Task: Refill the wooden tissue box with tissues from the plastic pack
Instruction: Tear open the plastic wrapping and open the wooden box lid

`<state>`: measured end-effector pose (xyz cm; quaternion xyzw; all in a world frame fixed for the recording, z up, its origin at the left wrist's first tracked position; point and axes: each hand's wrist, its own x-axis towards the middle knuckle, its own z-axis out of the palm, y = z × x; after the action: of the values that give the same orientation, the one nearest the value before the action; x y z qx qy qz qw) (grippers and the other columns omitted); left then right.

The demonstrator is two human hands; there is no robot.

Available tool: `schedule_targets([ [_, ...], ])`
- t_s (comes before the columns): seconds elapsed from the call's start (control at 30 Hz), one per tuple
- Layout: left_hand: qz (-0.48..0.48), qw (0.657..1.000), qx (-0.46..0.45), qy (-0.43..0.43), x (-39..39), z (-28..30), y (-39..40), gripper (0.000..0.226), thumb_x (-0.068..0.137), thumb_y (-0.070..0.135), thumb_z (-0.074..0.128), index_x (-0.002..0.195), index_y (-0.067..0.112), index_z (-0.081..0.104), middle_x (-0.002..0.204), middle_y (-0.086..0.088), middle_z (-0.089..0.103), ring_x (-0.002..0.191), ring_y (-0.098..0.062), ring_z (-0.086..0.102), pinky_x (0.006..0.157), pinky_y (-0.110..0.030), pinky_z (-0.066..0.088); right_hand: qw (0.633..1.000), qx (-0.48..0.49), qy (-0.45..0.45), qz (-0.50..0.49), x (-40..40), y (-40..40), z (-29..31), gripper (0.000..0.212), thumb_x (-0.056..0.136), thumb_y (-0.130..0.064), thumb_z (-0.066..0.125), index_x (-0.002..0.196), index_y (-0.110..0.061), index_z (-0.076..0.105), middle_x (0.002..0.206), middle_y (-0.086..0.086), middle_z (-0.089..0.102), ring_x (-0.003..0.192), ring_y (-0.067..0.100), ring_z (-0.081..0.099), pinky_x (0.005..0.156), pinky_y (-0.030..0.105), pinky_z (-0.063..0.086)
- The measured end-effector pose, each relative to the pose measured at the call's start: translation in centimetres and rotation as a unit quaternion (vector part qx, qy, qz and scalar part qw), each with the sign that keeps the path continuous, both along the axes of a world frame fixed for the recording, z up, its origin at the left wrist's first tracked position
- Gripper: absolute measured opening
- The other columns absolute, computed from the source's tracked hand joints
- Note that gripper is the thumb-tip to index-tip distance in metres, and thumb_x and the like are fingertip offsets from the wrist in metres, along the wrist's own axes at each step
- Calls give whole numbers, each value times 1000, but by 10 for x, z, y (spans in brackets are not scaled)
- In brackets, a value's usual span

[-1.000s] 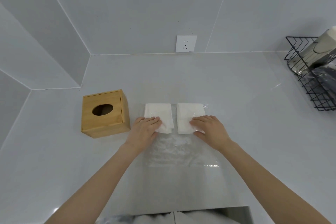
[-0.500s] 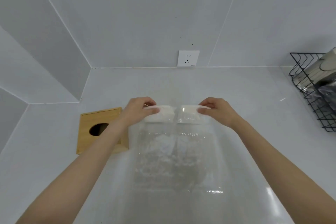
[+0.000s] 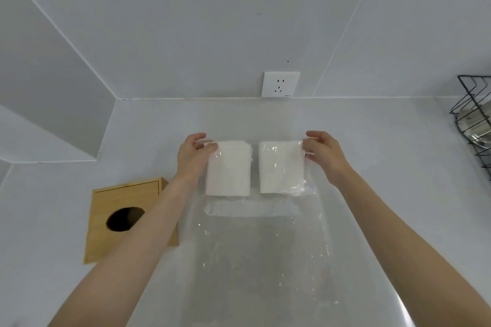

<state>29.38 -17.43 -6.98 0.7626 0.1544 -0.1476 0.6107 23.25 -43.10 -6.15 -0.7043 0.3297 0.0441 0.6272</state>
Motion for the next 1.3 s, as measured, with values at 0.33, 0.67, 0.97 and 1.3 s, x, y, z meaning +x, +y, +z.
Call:
schedule_targets([
  [0.33, -22, 982, 184, -33, 5, -30, -4, 33, 82, 14, 63, 114, 9, 58, 118, -12, 59, 94, -14, 51, 85, -20, 37, 991, -135, 20, 12, 8, 8, -38, 44, 82, -2, 57, 124, -10, 48, 85, -3, 54, 85, 18, 52, 77, 25, 41],
  [0.67, -117, 971, 210, -6, 3, -10, 0, 43, 89, 27, 54, 129, 12, 48, 137, -17, 41, 122, -29, 44, 102, -32, 34, 952, -298, 3, 71, 1, 19, -22, 43, 87, -11, 54, 129, -8, 45, 130, 15, 48, 116, 30, 50, 94, 39, 42],
  [0.97, -289, 926, 242, 1, -34, 57, 41, 36, 88, 31, 54, 118, 13, 57, 128, -5, 56, 118, -21, 50, 86, -24, 34, 962, -212, -41, 170, -17, 80, 53, 20, 87, -11, 53, 103, -9, 64, 94, 7, 66, 84, 19, 59, 63, 23, 43],
  [1.3, -262, 896, 321, -160, -103, 70, 139, 54, 81, 33, 66, 129, 18, 49, 140, -1, 44, 127, -15, 40, 97, -21, 30, 869, -262, -132, 399, -62, 208, 55, 32, 89, -21, 56, 120, -14, 58, 128, 2, 58, 116, 17, 51, 90, 20, 36],
])
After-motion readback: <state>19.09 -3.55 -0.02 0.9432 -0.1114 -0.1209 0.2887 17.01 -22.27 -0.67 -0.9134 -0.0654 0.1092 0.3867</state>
